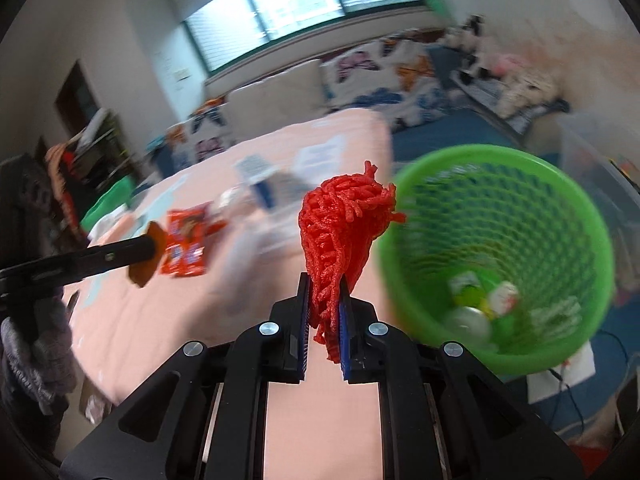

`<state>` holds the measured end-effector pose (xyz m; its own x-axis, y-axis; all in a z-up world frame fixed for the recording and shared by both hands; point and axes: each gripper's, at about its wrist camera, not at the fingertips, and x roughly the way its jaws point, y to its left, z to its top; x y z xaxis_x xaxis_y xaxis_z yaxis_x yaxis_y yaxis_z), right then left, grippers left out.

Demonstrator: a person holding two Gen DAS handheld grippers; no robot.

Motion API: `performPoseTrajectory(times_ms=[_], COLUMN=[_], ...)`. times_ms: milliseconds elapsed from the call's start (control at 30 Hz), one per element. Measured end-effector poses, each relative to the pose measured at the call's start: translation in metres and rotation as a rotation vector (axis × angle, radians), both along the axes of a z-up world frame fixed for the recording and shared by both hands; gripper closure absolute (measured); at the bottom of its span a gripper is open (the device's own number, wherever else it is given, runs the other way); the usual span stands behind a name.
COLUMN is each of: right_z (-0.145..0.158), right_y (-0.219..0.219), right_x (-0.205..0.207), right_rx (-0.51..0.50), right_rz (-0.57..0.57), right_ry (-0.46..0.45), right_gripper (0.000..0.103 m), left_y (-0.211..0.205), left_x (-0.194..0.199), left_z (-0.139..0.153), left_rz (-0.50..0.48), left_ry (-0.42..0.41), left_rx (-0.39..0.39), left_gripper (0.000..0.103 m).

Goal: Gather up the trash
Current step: 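Drop the red mesh net into the basket with the right gripper while the left drops the scrap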

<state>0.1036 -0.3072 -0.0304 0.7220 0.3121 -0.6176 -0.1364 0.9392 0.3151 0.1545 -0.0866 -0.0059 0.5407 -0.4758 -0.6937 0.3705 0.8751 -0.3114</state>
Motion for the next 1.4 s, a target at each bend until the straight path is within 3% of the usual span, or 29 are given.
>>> performPoseTrajectory(times_ms=[367, 433, 467, 533, 700, 933, 1167, 1233, 1300, 1400], right_z=[-0.03, -0.036, -0.038, -0.041, -0.043, -0.042, -0.044, -0.044, -0.043, -0.041], right_y=[-0.082, -0.09, -0.096, -0.105, -0.115, -0.119, -0.117, -0.117, -0.115, -0.113], right_x=[0.012, 0.014, 0.012, 0.009, 0.001, -0.016, -0.032, -0.036, -0.038, -0.04], right_rx=[0.001, 0.018, 0.029, 0.056, 0.077, 0.101, 0.119, 0.124, 0.125, 0.123], right_rz=[-0.169, -0.184, -0.194, -0.214, -0.232, -0.261, -0.274, -0.277, -0.281, -0.283], right_ry=[0.065, 0.077, 0.08, 0.08, 0.076, 0.062, 0.055, 0.055, 0.053, 0.051], right_gripper=[0.087, 0.079, 0.068, 0.056, 0.046, 0.034, 0.03, 0.029, 0.028, 0.028], left_y=[-0.101, -0.115, -0.122, -0.136, -0.165, -0.188, -0.192, -0.191, -0.189, -0.183], left_x=[0.032, 0.036, 0.038, 0.042, 0.053, 0.068, 0.074, 0.074, 0.072, 0.068], left_z=[0.005, 0.004, 0.004, 0.002, -0.008, -0.028, -0.039, -0.04, -0.04, -0.036], left_rz=[-0.167, -0.186, -0.198, -0.216, -0.255, -0.269, -0.275, -0.275, -0.269, -0.263], left_ry=[-0.008, -0.006, -0.006, -0.005, 0.015, 0.072, 0.115, 0.113, 0.106, 0.086], left_rx=[0.045, 0.054, 0.058, 0.068, 0.087, 0.09, 0.067, 0.063, 0.052, 0.056], left_gripper=[0.071, 0.071, 0.071, 0.071, 0.071, 0.071, 0.067, 0.062, 0.05, 0.05])
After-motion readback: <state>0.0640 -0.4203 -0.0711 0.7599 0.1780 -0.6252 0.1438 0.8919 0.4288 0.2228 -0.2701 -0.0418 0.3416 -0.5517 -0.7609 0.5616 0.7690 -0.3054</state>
